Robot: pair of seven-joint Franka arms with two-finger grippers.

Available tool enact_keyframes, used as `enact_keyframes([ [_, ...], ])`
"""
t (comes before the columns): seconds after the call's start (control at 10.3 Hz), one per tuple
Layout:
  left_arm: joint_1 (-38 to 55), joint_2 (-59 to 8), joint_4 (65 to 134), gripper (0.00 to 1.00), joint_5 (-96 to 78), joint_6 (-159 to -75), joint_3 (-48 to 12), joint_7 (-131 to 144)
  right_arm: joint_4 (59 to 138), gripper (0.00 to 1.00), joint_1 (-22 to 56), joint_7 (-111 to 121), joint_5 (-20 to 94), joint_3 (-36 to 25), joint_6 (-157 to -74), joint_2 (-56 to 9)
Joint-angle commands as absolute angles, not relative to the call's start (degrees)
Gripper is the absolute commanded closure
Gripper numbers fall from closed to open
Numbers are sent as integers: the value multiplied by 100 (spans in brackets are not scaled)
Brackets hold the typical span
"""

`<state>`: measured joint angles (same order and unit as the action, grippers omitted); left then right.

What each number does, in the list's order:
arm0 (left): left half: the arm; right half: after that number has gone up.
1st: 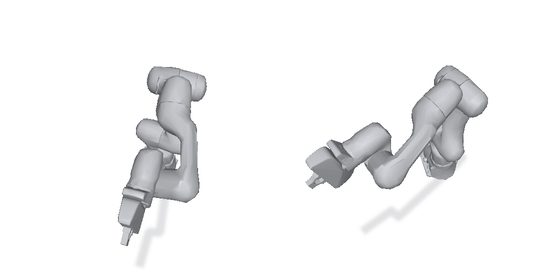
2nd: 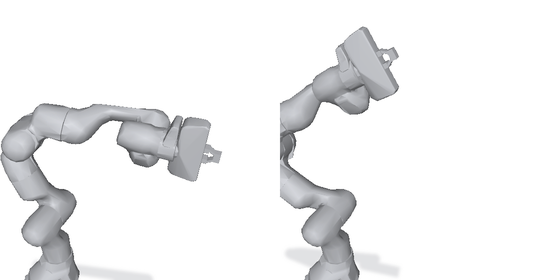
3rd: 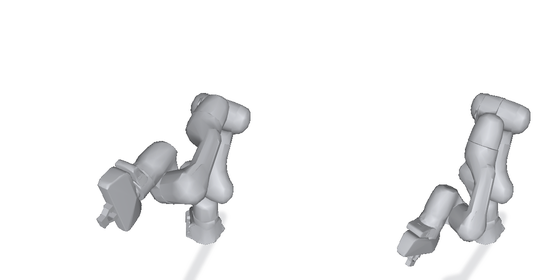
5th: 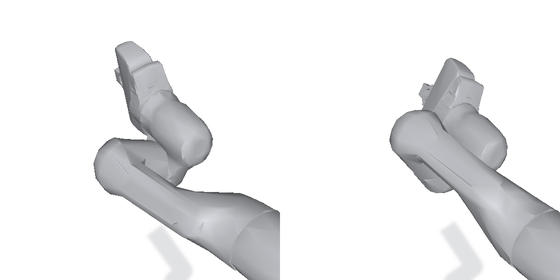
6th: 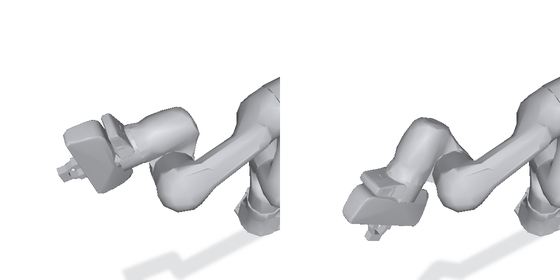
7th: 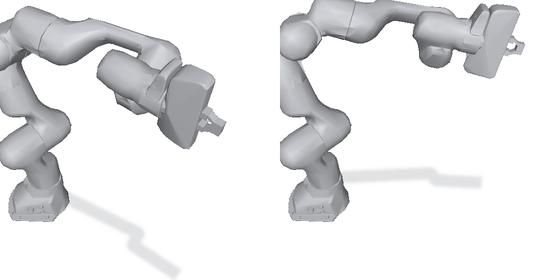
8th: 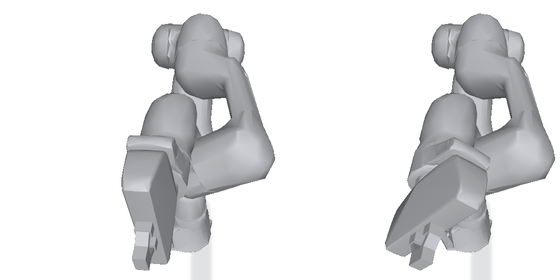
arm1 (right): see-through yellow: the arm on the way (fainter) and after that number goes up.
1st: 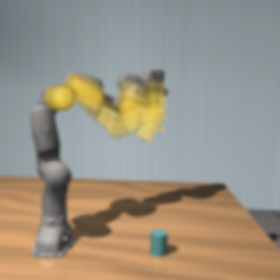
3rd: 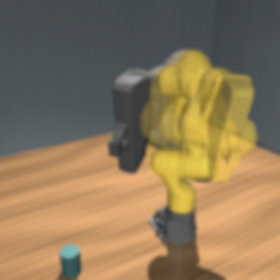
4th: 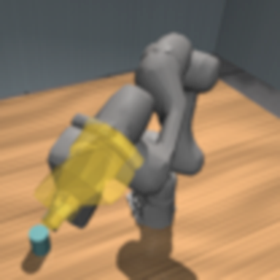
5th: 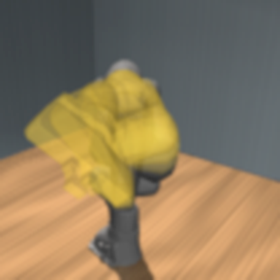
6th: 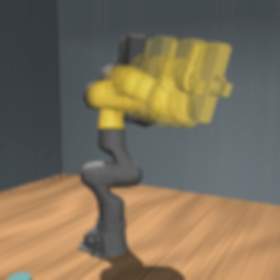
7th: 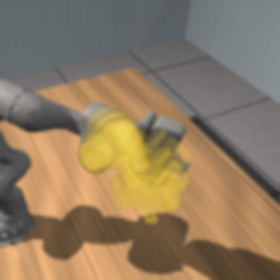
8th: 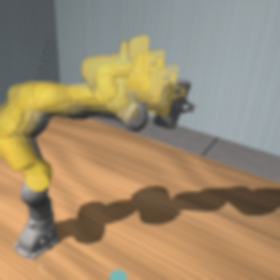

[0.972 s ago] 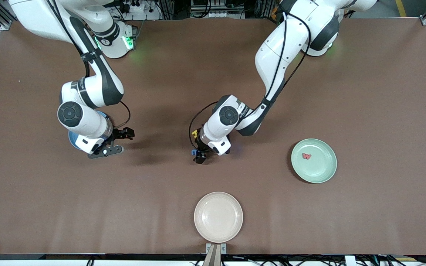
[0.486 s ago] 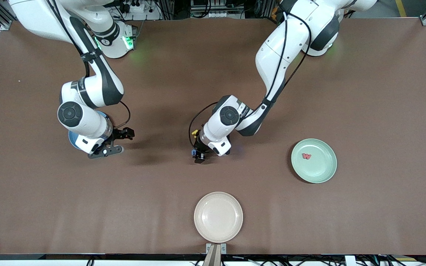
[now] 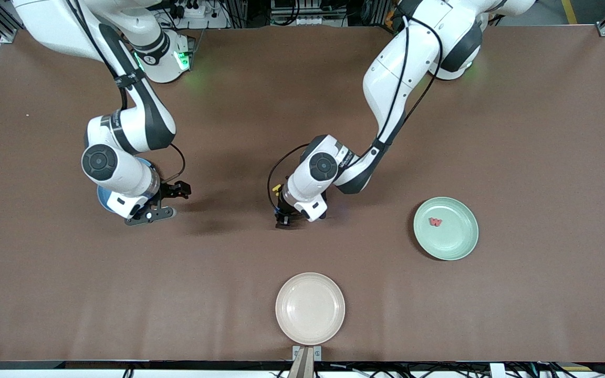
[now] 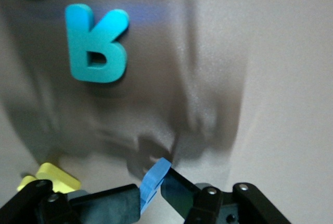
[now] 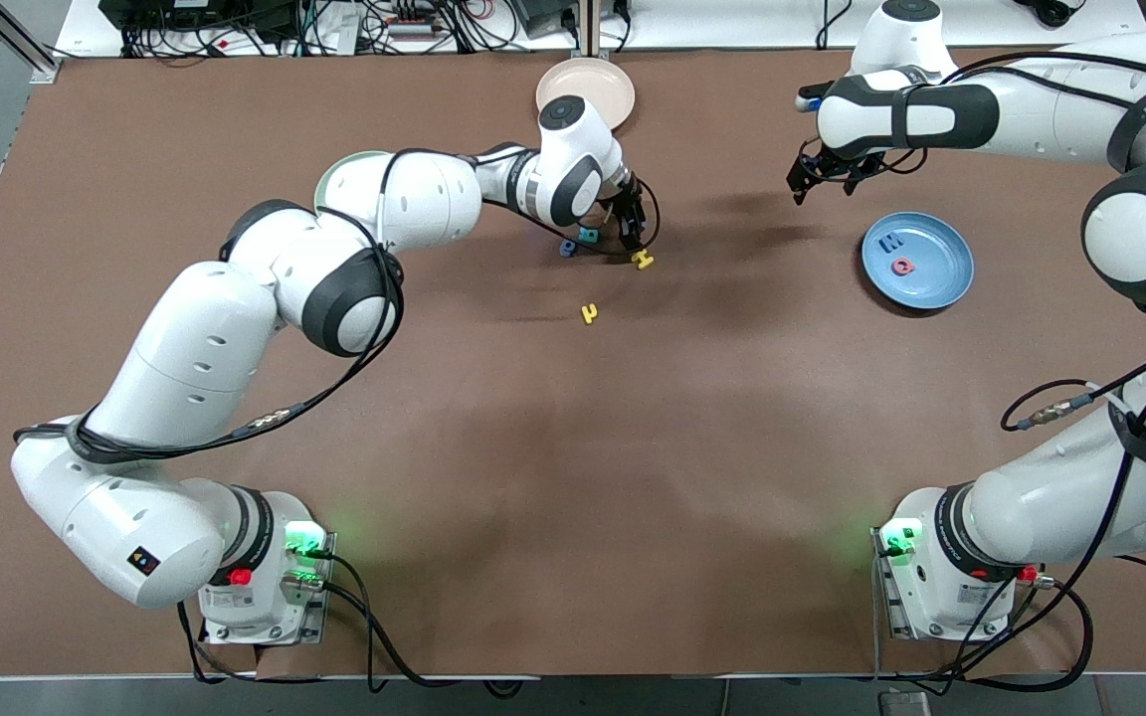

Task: Sort uppercase to blue plate, lowercase to green plate
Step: 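Close the left gripper on the blue E and lift it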

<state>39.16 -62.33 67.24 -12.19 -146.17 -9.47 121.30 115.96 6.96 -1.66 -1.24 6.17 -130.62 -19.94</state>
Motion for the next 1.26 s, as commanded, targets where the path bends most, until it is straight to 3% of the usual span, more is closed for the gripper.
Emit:
enact_keyframes([
  [0.0, 3903, -6127, 6882, 100, -1327, -14073, -923, 12015, 11584, 0, 650, -141, -132, 659, -13087, -2004],
  [0.68, 3508, -5547, 7083, 100, -1380, -13089, -914, 12094, 11584, 0, 633, -141, -132, 659, -13096, -2030],
  [1.17, 2595, -4441, 8023, 100, -1336, -12596, -897, 12138, 11584, 0, 633, -141, -132, 659, -13096, -2039],
])
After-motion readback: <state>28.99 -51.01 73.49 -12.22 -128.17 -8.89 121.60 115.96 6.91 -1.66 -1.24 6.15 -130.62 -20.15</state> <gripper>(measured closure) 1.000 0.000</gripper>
